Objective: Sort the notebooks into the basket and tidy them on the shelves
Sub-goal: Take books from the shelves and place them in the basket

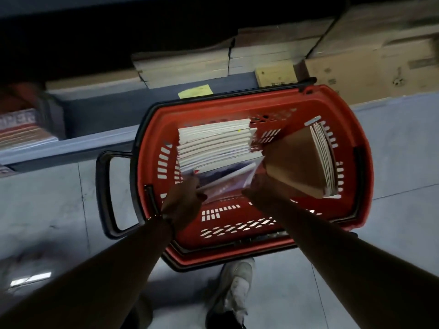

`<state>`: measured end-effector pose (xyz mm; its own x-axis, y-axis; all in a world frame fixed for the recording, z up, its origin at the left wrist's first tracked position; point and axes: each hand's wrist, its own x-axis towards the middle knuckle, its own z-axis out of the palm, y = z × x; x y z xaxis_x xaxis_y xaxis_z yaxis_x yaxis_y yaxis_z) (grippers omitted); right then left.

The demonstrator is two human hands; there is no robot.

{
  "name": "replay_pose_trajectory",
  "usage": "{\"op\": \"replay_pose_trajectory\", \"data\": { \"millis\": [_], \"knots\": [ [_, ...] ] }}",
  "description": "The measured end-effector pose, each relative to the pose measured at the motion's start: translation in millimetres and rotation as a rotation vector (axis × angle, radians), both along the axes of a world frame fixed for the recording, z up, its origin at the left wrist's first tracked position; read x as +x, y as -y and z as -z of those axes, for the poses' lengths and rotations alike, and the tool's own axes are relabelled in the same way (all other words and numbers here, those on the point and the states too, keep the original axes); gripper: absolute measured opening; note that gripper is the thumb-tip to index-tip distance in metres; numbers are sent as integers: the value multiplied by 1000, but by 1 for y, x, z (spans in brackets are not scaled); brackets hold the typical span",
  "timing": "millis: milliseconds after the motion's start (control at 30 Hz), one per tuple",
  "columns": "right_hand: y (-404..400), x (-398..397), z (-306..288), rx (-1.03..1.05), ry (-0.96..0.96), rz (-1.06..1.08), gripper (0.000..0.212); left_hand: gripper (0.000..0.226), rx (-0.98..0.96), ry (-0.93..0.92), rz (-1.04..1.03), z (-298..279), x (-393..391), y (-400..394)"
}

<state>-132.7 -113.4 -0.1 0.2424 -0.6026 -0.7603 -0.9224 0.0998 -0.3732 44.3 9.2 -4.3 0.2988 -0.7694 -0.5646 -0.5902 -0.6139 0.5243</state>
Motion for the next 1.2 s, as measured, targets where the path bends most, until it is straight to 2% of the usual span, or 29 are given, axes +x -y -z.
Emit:
{"op": "replay_pose_trajectory", "data": {
  "millis": [33, 100, 133, 167, 233, 267, 433, 567, 700, 800, 933, 1000, 1067, 1200],
  "knots": [
    [0, -1, -1, -16, 9, -6, 26, 12, -14, -34, -9, -6, -1, 0],
    [1, -8, 9, -5, 48, 61, 73, 7, -89, -85, -38, -25, -2, -2],
    [2, -10, 4, 5, 66, 64, 79, 6, -109, -110, -67, -40, -2, -1],
    [1, -9, -12, 24, 125, 94, 68, 7, -126, -141, -94, -56, -2, 1],
    [-1, -9, -48, 73, 262, 172, 20, 10, -202, -231, -156, -93, 3, 4],
    [-1, -10, -61, 78, 312, 166, 21, 11, -242, -288, -195, -115, 9, 6],
    [-2, -8, -162, 272, 507, 295, 58, 8, -329, -538, -411, -236, 51, 9],
    [-14, -6, -276, 285, 612, 412, 24, 27, -393, -553, -481, -340, 75, 5],
    [-38, 5, -391, 212, 727, 483, 28, 35, -421, -742, -670, -441, 89, -13],
    [-55, 18, -471, 129, 788, 534, 26, 37, -323, -872, -601, -509, 89, -46],
    [-75, 41, -573, -6, 885, 453, 16, 62, -137, -849, -499, -587, 71, -94],
    [-85, 51, -624, -48, 941, 379, 16, 56, -112, -863, -484, -623, 68, -112],
    [-91, 59, -669, -99, 990, 290, 14, 52, -127, -847, -449, -654, 70, -123],
    [-99, 76, -746, -229, 1089, 157, 12, 69, -289, -721, -372, -718, 85, -136]
  ]
}}
